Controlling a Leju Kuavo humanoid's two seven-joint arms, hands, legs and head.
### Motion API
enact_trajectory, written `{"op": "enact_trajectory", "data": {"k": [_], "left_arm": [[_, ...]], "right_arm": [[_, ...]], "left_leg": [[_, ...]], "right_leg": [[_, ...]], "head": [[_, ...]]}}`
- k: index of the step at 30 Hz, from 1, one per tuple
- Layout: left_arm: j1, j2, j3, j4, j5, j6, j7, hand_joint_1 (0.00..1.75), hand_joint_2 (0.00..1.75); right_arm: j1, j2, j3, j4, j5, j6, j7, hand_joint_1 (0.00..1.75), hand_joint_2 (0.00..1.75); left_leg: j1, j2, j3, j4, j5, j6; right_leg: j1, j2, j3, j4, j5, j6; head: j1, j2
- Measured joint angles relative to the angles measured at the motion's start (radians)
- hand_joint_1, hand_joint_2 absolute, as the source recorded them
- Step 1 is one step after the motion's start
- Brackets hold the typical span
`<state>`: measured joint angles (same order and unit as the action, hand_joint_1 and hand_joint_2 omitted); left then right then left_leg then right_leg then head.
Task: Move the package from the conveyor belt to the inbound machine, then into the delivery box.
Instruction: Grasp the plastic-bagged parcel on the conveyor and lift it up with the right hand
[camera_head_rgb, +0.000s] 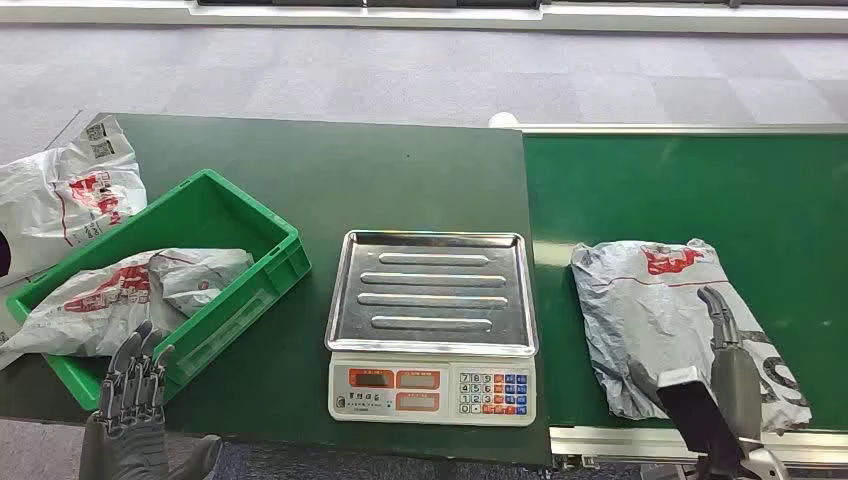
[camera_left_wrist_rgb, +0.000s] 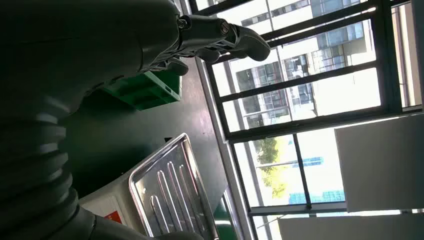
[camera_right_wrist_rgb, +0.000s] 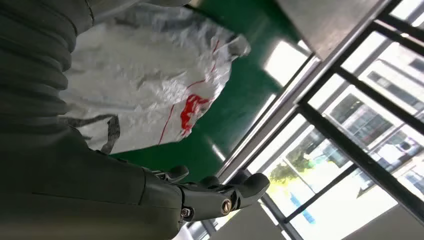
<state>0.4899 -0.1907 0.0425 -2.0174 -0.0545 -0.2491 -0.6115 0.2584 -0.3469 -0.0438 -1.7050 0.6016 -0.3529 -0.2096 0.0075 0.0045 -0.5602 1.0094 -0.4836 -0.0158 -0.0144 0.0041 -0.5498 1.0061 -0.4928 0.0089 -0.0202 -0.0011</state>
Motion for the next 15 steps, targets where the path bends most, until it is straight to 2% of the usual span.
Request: {"op": "enact_trajectory", "data": {"k": [6, 15], "left_arm": [[0.005, -0.002, 0.000, -0.001, 0.000, -0.009, 0.003, 0.00, 1.75], [0.007, -0.005, 0.000, -0.003, 0.000, -0.010, 0.003, 0.00, 1.75]], "right_arm": [[-0.073, -0.003, -0.039, 0.106, 0.018, 0.011, 0.003, 0.00, 1.75], [-0.095, -0.003, -0.055, 0.158, 0.024, 0.012, 0.003, 0.00, 1.75]], "left_leg": [[-0.001, -0.005, 0.001, 0.000, 0.003, 0.000], [-0.001, -0.005, -0.001, 0.000, 0.002, 0.000]], "right_leg": [[0.000, -0.003, 0.001, 0.000, 0.001, 0.001], [0.000, -0.003, 0.000, 0.000, 0.001, 0.002]], "head": [[0.000, 0.000], [0.000, 0.000]]}}
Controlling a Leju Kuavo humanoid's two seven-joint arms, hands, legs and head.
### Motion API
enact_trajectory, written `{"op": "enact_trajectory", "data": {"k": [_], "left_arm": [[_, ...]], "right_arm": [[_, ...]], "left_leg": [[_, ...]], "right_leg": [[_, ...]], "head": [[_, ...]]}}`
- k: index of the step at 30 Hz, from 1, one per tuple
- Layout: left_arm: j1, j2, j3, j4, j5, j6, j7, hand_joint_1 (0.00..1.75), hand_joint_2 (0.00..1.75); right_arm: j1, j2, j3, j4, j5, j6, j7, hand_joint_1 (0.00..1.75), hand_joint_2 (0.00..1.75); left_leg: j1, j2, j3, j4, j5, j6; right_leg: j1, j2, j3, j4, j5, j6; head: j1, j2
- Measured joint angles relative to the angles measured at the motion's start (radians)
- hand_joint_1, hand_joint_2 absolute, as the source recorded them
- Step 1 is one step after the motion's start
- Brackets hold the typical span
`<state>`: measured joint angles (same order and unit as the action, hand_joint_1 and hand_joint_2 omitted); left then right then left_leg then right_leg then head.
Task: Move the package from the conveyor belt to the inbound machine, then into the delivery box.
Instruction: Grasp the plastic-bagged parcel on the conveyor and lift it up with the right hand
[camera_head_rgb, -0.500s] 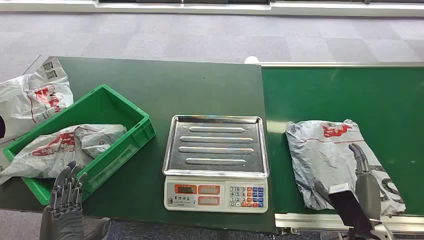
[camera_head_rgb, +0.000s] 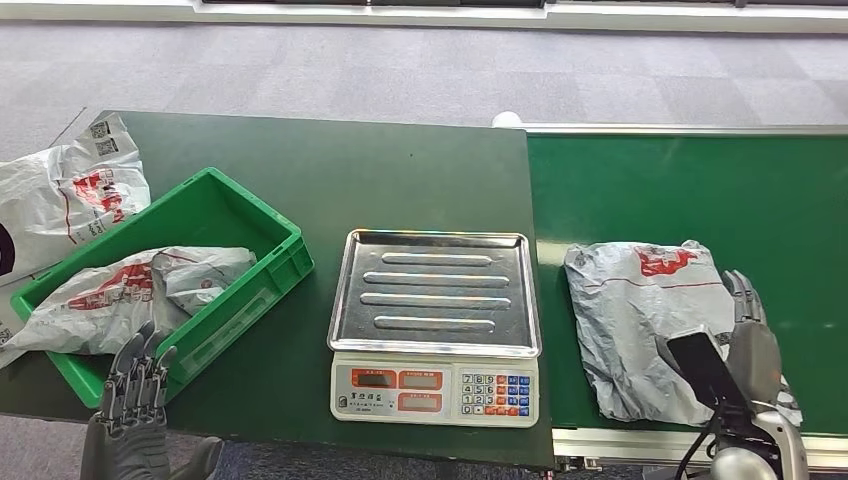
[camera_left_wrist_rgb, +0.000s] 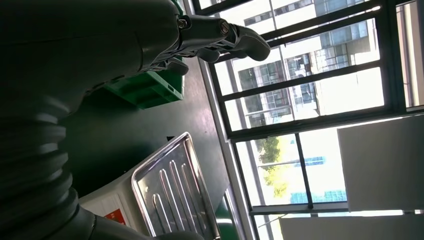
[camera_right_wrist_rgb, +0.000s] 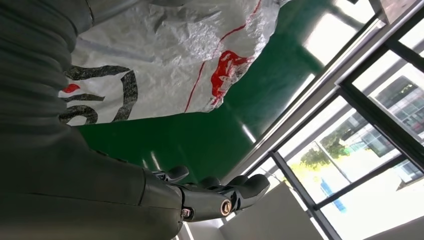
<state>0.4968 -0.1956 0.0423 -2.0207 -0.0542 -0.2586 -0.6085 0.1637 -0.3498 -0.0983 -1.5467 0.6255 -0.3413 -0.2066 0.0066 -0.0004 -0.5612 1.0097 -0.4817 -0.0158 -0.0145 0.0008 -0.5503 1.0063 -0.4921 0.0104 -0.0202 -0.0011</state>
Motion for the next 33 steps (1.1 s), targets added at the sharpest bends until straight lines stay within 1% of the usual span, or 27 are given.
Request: {"op": "enact_trajectory", "data": {"k": [2, 3, 5, 8, 11, 13, 16, 18, 20, 24, 28, 33], "left_arm": [[0.001, -0.001, 0.000, 0.000, 0.000, -0.001, 0.001, 0.00, 1.75], [0.001, -0.001, 0.000, 0.000, 0.000, -0.003, 0.003, 0.00, 1.75], [0.002, -0.001, 0.000, 0.000, 0.001, -0.011, 0.011, 0.00, 1.75], [0.000, 0.000, 0.000, 0.002, 0.008, -0.019, 0.021, 0.00, 1.75], [-0.007, 0.009, -0.002, 0.011, 0.019, -0.004, 0.021, 0.00, 1.75], [-0.013, 0.022, -0.009, 0.019, 0.028, 0.015, 0.018, 0.00, 1.75], [-0.021, 0.041, -0.022, 0.031, 0.033, 0.037, 0.016, 0.00, 1.75], [-0.026, 0.046, -0.026, 0.036, 0.033, 0.040, 0.018, 0.00, 1.75], [-0.027, 0.048, -0.027, 0.037, 0.033, 0.041, 0.021, 0.00, 1.75], [-0.027, 0.050, -0.027, 0.037, 0.029, 0.040, 0.026, 0.00, 1.75], [-0.028, 0.050, -0.028, 0.042, 0.023, 0.040, 0.026, 0.00, 1.75], [-0.031, 0.052, -0.029, 0.055, 0.021, 0.035, 0.024, 0.00, 1.75]], "right_arm": [[-0.005, 0.000, 0.000, 0.008, 0.017, 0.007, 0.021, 0.00, 1.75], [-0.014, -0.002, 0.000, 0.018, 0.041, 0.017, 0.050, 0.00, 1.75], [-0.053, -0.013, 0.000, 0.072, 0.114, 0.053, 0.140, 0.00, 1.75], [-0.148, -0.039, 0.004, 0.236, 0.204, 0.147, 0.248, 0.00, 1.75], [-0.243, -0.054, 0.033, 0.441, 0.253, 0.280, 0.312, 0.00, 1.75], [-0.298, -0.058, 0.062, 0.574, 0.252, 0.387, 0.331, 0.00, 1.75], [-0.372, -0.060, 0.104, 0.719, 0.223, 0.515, 0.314, 0.00, 1.75], [-0.411, -0.062, 0.128, 0.777, 0.210, 0.559, 0.306, 0.00, 1.75], [-0.439, -0.063, 0.150, 0.813, 0.204, 0.575, 0.314, 0.00, 1.75], [-0.467, -0.064, 0.180, 0.852, 0.194, 0.595, 0.333, 1.75, 1.75], [-0.473, -0.064, 0.198, 0.868, 0.192, 0.600, 0.336, 1.75, 1.75], [-0.482, -0.062, 0.203, 0.873, 0.209, 0.560, 0.339, 1.75, 1.75]], "left_leg": [[0.000, 0.000, -0.002, 0.000, 0.000, 0.000], [0.000, 0.000, -0.003, 0.000, 0.000, 0.000], [0.000, 0.001, -0.007, 0.000, -0.001, 0.001], [0.000, 0.002, -0.006, 0.000, -0.001, 0.001], [0.000, 0.001, 0.000, 0.001, 0.001, 0.002], [0.000, 0.000, 0.000, 0.001, 0.001, 0.002], [0.001, 0.003, 0.004, 0.002, 0.000, 0.001], [0.003, 0.006, 0.007, 0.001, -0.002, -0.001], [0.004, 0.007, 0.010, 0.001, -0.003, -0.001], [0.005, 0.007, 0.013, 0.001, -0.004, 0.000], [0.006, 0.007, 0.015, 0.001, -0.006, 0.002], [0.007, 0.006, 0.021, 0.002, -0.006, 0.005]], "right_leg": [[0.000, 0.000, 0.000, 0.000, 0.000, 0.000], [0.000, 0.000, 0.000, 0.000, 0.000, 0.000], [-0.001, 0.001, 0.000, 0.000, 0.000, 0.000], [-0.001, 0.002, 0.000, 0.000, 0.001, 0.001], [-0.001, 0.001, 0.000, 0.000, 0.002, 0.002], [-0.001, 0.001, 0.000, 0.000, 0.003, 0.003], [0.002, 0.004, 0.003, -0.001, 0.002, 0.002], [0.005, 0.007, 0.006, -0.003, 0.002, 0.001], [0.006, 0.007, 0.010, -0.004, 0.001, 0.000], [0.007, 0.007, 0.015, -0.006, 0.001, 0.001], [0.007, 0.006, 0.023, -0.009, 0.000, 0.002], [0.006, 0.005, 0.027, -0.010, 0.001, 0.004]], "head": [[0.000, 0.000], [0.000, 0.000], [0.000, 0.000], [0.000, 0.000], [0.000, 0.000], [0.000, 0.000], [0.000, 0.000], [0.000, 0.000], [0.000, 0.000], [0.000, 0.000], [0.000, 0.000], [0.000, 0.000]]}}
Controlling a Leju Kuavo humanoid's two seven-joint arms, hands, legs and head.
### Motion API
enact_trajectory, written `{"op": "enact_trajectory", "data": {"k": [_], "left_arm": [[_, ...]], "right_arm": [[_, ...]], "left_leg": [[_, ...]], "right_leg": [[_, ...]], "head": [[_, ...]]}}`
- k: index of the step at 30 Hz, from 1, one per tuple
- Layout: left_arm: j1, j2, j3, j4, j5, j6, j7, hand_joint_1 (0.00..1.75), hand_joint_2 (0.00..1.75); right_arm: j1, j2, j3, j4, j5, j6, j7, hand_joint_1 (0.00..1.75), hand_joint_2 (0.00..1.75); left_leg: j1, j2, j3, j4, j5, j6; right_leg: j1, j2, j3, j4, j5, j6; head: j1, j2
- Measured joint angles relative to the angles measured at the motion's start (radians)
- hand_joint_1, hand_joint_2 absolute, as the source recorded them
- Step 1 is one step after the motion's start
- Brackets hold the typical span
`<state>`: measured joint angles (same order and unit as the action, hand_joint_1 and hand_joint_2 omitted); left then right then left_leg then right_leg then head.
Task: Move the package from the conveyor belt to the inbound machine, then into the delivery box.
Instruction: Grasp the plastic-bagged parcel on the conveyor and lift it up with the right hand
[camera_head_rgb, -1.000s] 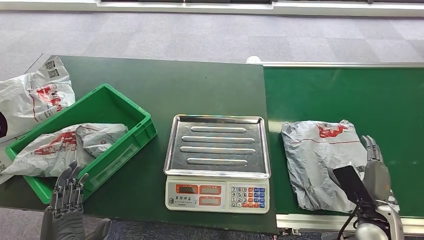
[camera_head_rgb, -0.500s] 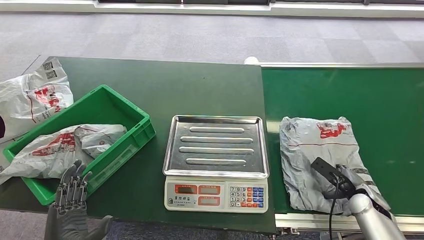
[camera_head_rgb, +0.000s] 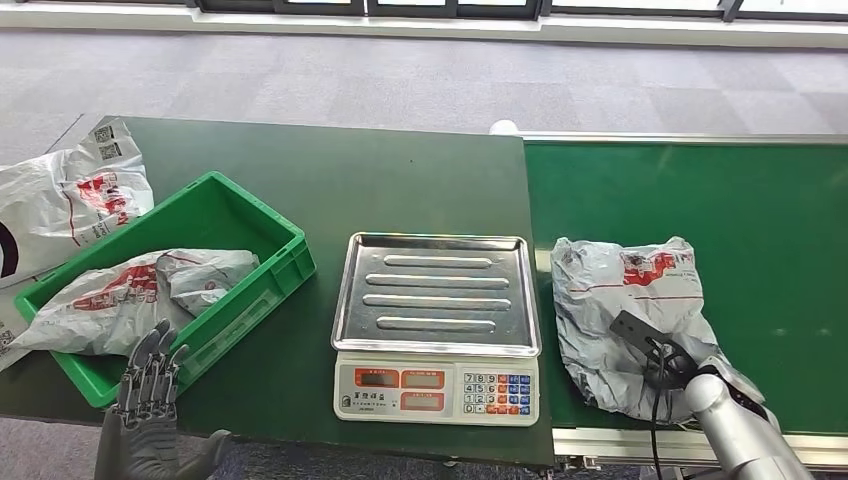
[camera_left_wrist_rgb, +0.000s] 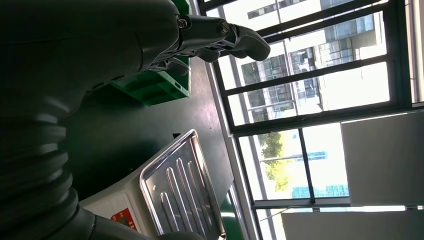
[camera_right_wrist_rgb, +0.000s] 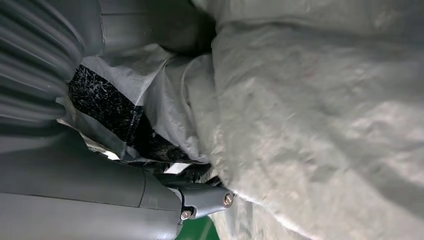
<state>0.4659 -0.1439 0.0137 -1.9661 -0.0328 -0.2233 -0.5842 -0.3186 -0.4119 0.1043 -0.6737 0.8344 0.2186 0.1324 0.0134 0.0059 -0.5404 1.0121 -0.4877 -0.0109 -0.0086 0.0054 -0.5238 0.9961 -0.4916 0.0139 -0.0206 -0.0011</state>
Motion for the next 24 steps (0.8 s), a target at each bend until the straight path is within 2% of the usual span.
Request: {"op": "enact_trajectory", "data": {"k": [11, 14, 16, 18, 21, 22, 24], "left_arm": [[-0.019, 0.001, -0.007, 0.018, -0.003, -0.018, 0.002, 0.00, 1.75], [-0.026, 0.001, -0.011, 0.024, -0.010, -0.034, 0.008, 0.00, 1.75], [-0.029, -0.001, -0.011, 0.025, -0.012, -0.049, 0.012, 0.00, 1.75], [-0.029, -0.006, -0.010, 0.023, -0.013, -0.066, 0.015, 0.00, 1.75], [-0.034, -0.019, -0.008, 0.021, -0.017, -0.077, 0.014, 0.00, 1.75], [-0.036, -0.023, -0.008, 0.022, -0.019, -0.071, 0.012, 0.00, 1.75], [-0.045, -0.027, -0.013, 0.028, -0.021, -0.046, 0.003, 0.00, 1.75]], "right_arm": [[-0.002, 0.005, -0.003, -0.002, 0.011, -0.032, -0.002, 1.75, 1.75], [0.019, 0.010, -0.020, -0.026, 0.026, -0.087, -0.008, 1.75, 1.75], [0.050, 0.025, -0.049, -0.074, 0.034, -0.192, -0.039, 1.75, 1.75], [0.093, 0.054, -0.095, -0.162, 0.024, -0.390, -0.118, 1.75, 1.75], [0.163, 0.123, -0.187, -0.375, -0.059, -0.734, -0.323, 1.75, 1.75], [0.186, 0.151, -0.219, -0.458, -0.103, -0.817, -0.404, 1.75, 1.75], [0.228, 0.198, -0.272, -0.608, -0.187, -0.902, -0.524, 1.75, 1.75]], "left_leg": [[0.000, -0.004, 0.001, 0.001, -0.001, 0.001], [0.000, -0.007, -0.001, 0.001, -0.001, 0.001], [0.000, -0.010, -0.005, 0.001, 0.000, 0.001], [-0.001, -0.013, -0.011, 0.001, 0.002, 0.000], [-0.002, -0.014, -0.014, 0.001, 0.003, 0.000], [-0.002, -0.014, -0.014, 0.001, 0.003, 0.000], [-0.002, -0.015, -0.014, 0.001, 0.003, 0.000]], "right_leg": [[0.000, -0.003, 0.000, -0.001, -0.002, 0.001], [0.000, -0.006, 0.000, 0.000, -0.002, 0.002], [0.000, -0.009, -0.001, 0.000, -0.002, 0.002], [-0.001, -0.011, -0.006, 0.001, -0.001, 0.002], [-0.002, -0.012, -0.011, 0.003, -0.001, 0.002], [-0.002, -0.012, -0.012, 0.003, -0.001, 0.001], [-0.001, -0.013, -0.012, 0.003, -0.002, 0.000]], "head": [[0.000, 0.000], [0.000, 0.000], [0.000, 0.000], [0.000, 0.000], [0.000, 0.000], [0.000, 0.000], [0.000, 0.000]]}}
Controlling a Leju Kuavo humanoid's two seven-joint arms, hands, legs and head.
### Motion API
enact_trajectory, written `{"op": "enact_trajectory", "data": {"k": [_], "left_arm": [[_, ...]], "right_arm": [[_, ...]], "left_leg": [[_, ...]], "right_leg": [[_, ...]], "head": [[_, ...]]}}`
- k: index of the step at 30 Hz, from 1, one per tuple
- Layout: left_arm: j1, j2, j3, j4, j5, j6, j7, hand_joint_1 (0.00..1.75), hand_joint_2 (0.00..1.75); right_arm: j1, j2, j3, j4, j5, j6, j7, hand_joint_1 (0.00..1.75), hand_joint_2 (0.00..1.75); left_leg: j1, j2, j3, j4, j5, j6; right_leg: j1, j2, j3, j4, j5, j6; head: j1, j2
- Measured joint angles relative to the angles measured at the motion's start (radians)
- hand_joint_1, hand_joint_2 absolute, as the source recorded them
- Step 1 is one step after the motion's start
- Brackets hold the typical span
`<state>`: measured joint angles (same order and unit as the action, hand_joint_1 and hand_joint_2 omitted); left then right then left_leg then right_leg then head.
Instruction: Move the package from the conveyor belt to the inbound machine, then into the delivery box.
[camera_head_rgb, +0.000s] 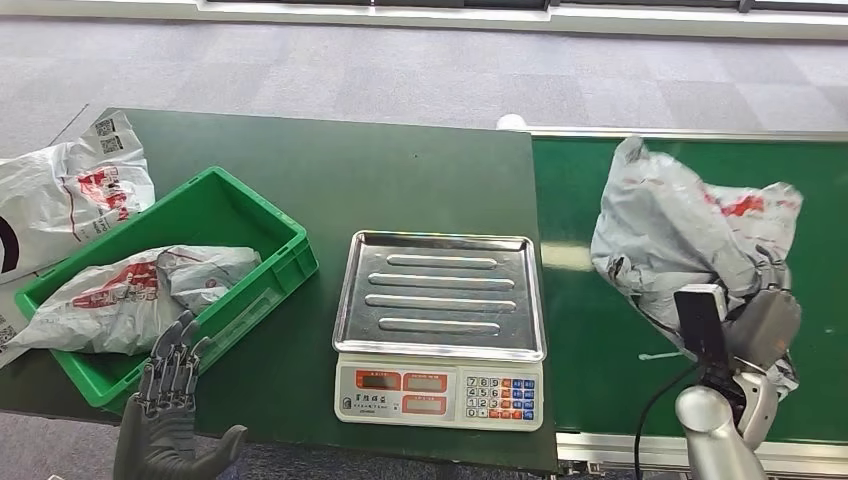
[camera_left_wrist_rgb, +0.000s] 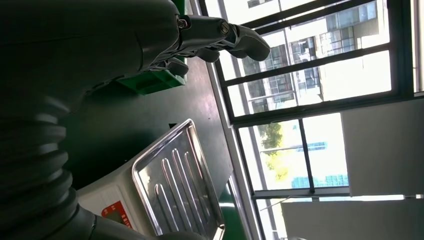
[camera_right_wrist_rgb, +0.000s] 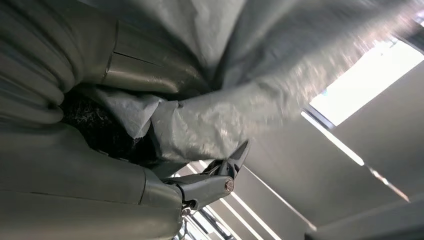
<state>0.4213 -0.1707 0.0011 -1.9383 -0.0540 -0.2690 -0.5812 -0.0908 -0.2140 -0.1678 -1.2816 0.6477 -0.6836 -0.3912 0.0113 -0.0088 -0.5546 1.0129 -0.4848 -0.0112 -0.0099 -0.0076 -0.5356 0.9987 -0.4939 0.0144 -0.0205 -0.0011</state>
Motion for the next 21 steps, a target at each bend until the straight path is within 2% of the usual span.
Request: {"op": "enact_trajectory", "data": {"k": [3, 7, 21], "left_arm": [[-0.017, 0.009, -0.018, 0.017, 0.015, 0.054, -0.016, 0.00, 1.75], [-0.041, 0.037, -0.048, 0.041, 0.039, 0.102, -0.029, 0.00, 1.75], [-0.057, 0.070, -0.078, 0.071, 0.046, 0.117, -0.031, 0.00, 1.75]], "right_arm": [[0.055, 0.032, -0.028, -0.158, -0.100, -0.017, -0.081, 1.75, 1.75], [0.084, 0.045, -0.030, -0.274, -0.162, -0.018, -0.113, 1.75, 1.75], [0.106, 0.059, -0.030, -0.362, -0.178, -0.015, -0.122, 1.75, 1.75]], "left_leg": [[0.000, 0.000, -0.001, 0.000, -0.001, 0.000], [0.000, 0.003, -0.002, -0.001, -0.001, -0.001], [-0.001, 0.003, -0.002, 0.000, -0.001, 0.000]], "right_leg": [[0.000, 0.000, -0.001, 0.000, -0.001, 0.000], [-0.001, 0.003, -0.003, 0.000, -0.001, 0.000], [-0.001, 0.004, -0.003, 0.000, 0.000, 0.001]], "head": [[0.000, 0.000], [0.000, 0.000], [0.000, 0.000]]}}
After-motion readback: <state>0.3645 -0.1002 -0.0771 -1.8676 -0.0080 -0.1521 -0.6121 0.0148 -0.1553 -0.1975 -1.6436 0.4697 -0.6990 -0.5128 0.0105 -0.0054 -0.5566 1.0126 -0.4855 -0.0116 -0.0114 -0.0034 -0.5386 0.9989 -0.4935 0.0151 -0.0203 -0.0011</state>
